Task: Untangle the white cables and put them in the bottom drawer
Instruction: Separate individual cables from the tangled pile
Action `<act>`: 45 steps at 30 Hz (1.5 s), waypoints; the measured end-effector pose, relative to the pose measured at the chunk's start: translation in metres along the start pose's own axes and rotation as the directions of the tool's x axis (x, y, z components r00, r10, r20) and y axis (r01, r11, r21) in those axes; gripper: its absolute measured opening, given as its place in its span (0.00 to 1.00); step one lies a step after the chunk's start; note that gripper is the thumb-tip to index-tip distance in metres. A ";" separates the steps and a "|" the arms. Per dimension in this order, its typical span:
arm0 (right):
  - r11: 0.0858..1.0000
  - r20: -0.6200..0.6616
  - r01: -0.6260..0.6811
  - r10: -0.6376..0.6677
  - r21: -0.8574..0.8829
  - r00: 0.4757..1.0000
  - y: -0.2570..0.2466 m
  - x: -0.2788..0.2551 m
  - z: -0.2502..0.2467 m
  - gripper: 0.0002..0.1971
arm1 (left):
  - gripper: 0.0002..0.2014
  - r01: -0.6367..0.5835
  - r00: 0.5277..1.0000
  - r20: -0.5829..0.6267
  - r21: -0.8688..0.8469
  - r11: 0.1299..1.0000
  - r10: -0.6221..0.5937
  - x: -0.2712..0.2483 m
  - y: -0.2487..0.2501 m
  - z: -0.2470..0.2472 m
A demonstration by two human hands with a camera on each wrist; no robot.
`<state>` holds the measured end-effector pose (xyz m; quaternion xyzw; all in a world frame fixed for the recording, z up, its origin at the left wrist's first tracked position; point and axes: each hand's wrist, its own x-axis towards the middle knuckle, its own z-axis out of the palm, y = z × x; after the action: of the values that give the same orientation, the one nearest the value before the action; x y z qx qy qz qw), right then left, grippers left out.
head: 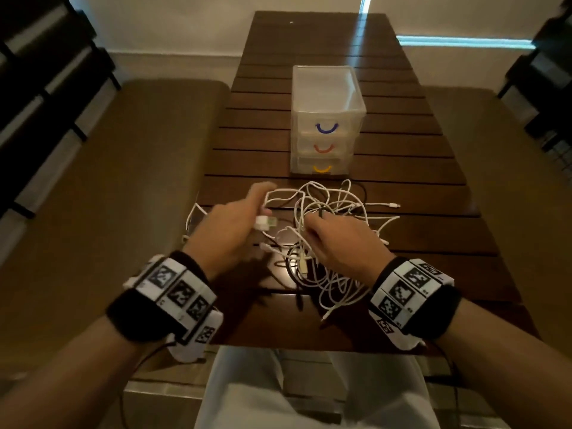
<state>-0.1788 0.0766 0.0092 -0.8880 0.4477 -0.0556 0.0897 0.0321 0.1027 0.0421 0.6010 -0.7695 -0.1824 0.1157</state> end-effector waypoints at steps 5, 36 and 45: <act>0.992 0.006 0.106 -0.106 0.064 0.994 0.002 -0.004 -0.002 0.15 | 0.36 -0.190 0.979 0.111 0.232 0.954 0.168 0.019 0.014 0.028; 0.994 -0.115 -0.106 0.109 0.032 0.987 -0.012 -0.006 -0.014 0.10 | 0.16 0.223 0.902 -0.309 -0.265 0.938 -0.302 -0.010 -0.068 -0.020; 0.995 -0.106 -0.090 0.087 -0.029 0.991 -0.029 0.003 -0.025 0.08 | 0.11 0.355 0.816 -0.426 -0.163 0.920 -0.391 -0.017 -0.120 -0.055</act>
<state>-0.1587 0.0887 0.0393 -0.8644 0.4916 -0.0905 0.0537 0.1639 0.0861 0.0425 0.7608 -0.5812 -0.0863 0.2756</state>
